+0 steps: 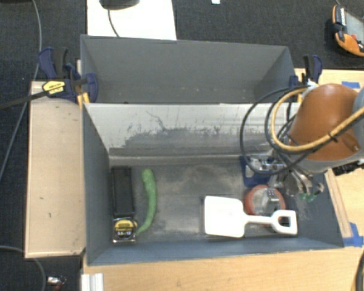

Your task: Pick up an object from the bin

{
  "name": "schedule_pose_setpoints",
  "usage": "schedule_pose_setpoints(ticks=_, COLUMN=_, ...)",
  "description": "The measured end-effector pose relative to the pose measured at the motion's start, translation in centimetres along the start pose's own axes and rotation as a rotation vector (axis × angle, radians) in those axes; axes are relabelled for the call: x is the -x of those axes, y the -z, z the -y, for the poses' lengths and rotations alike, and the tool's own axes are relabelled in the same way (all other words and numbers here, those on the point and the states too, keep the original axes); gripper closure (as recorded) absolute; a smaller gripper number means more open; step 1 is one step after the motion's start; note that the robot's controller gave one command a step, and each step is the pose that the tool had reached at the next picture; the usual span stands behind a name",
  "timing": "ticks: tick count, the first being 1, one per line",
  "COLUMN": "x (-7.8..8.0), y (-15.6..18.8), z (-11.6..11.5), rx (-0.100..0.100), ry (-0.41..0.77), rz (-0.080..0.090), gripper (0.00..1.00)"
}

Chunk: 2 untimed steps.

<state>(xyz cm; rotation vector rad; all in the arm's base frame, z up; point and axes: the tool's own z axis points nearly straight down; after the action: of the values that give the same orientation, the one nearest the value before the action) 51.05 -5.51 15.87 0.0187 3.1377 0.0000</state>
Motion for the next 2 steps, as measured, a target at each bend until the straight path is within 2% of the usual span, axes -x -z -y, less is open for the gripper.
schedule_pose_setpoints(ticks=1, x=0.24, y=0.89, z=0.38, rx=0.000, ry=-0.033, rz=0.011, gripper=0.00)
schedule_pose_setpoints(ticks=2, x=-0.34, y=1.20, z=0.44, rx=0.000, ry=-0.005, rz=0.005, gripper=0.00)
